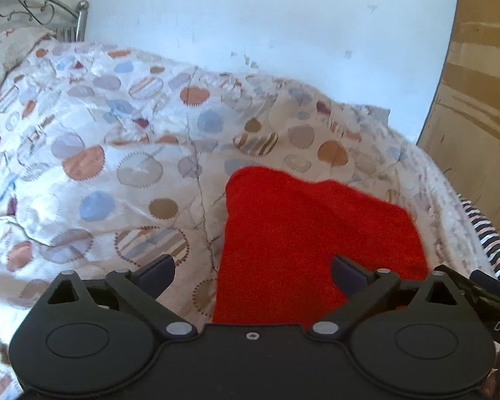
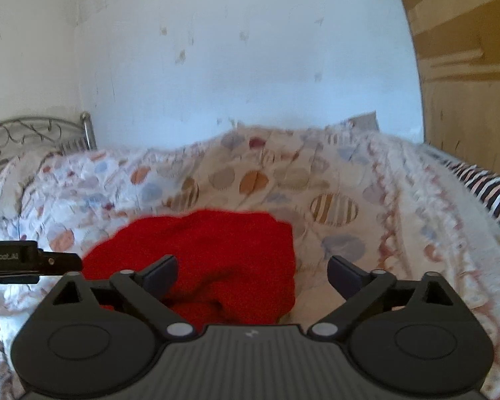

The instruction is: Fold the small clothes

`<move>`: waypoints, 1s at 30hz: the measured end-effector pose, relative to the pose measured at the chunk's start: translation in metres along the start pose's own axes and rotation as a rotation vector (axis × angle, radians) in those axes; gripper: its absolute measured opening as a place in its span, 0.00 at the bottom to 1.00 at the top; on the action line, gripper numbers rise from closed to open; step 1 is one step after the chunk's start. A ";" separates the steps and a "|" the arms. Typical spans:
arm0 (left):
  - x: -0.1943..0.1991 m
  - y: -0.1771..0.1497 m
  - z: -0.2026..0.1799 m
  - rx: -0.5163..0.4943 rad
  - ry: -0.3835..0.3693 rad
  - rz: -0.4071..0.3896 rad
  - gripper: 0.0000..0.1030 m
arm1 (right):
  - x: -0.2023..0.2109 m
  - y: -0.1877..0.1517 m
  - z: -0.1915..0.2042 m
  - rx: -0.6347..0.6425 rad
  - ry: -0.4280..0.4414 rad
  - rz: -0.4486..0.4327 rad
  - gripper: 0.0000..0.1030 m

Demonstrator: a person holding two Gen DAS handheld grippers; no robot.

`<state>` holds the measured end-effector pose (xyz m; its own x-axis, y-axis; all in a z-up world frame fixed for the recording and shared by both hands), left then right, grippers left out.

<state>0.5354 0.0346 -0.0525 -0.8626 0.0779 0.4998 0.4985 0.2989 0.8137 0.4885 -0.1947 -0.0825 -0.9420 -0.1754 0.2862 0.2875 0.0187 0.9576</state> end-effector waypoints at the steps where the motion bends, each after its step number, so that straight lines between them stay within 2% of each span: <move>1: 0.010 0.002 -0.002 0.000 -0.004 -0.013 0.99 | 0.010 0.004 -0.001 0.001 -0.010 -0.019 1.00; 8: 0.080 0.009 -0.014 -0.034 -0.017 -0.101 0.99 | 0.077 0.026 -0.002 0.003 -0.049 -0.126 1.00; 15: 0.151 0.004 -0.021 -0.062 -0.040 -0.190 0.99 | 0.143 0.032 0.007 0.009 -0.070 -0.215 1.00; 23: 0.218 -0.018 -0.022 -0.079 -0.045 -0.279 0.99 | 0.210 0.021 0.020 0.023 -0.108 -0.304 1.00; 30: 0.262 -0.046 -0.006 -0.069 -0.035 -0.327 0.99 | 0.256 -0.003 0.030 0.015 -0.137 -0.322 1.00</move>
<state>0.2874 0.0356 0.0430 -0.9797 0.0217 0.1991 0.1982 0.2484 0.9482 0.2409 -0.2102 -0.0111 -0.9987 -0.0412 -0.0296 -0.0295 -0.0014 0.9996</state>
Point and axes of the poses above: each gripper's, at about its wrist camera, not at the fingertips, and x roughly against the way its jaws point, z to its left, y to its top, the point moved 5 cm from there along -x, roughly the way its jaws point, and after that the axes turned 7 degrees about x, right-handed, at the moved point
